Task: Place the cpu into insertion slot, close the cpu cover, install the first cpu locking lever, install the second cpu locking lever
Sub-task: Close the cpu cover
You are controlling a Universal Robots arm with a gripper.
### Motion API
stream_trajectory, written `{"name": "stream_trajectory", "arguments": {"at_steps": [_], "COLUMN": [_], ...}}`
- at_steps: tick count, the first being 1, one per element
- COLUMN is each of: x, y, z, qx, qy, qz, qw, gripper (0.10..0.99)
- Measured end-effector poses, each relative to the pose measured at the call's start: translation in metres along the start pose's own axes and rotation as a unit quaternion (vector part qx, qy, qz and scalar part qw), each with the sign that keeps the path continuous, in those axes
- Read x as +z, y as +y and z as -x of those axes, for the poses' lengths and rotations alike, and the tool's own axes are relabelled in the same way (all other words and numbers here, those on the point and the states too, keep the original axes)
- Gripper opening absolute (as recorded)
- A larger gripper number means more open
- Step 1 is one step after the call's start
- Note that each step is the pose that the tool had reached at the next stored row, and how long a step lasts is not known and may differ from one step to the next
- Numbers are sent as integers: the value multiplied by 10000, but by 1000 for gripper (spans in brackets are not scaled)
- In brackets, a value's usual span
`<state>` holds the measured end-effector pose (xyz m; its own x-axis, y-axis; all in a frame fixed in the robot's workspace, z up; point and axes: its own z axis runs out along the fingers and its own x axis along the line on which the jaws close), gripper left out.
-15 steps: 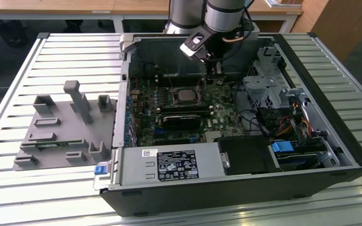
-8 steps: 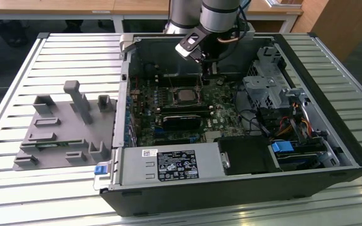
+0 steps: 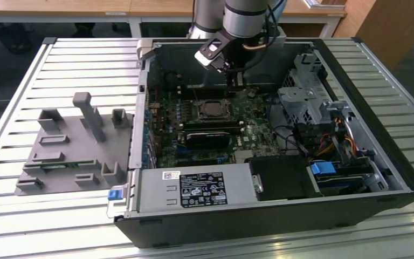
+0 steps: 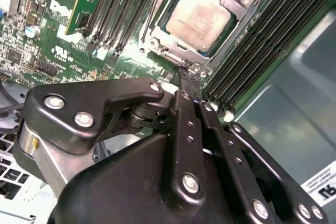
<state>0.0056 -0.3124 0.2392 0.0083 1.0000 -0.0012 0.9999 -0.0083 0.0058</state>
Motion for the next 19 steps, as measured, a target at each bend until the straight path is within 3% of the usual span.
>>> {"name": "stream_trajectory", "arguments": {"at_steps": [7, 14, 19], "x": [17, 24, 23], "y": [-97, -244, -283], "z": [-2, -3, -2], "qx": [0, 0, 0], "qy": [-1, 0, -1], "qz": [-1, 0, 0], "qw": [10000, 10000, 10000], "gripper": [106, 106, 106]}}
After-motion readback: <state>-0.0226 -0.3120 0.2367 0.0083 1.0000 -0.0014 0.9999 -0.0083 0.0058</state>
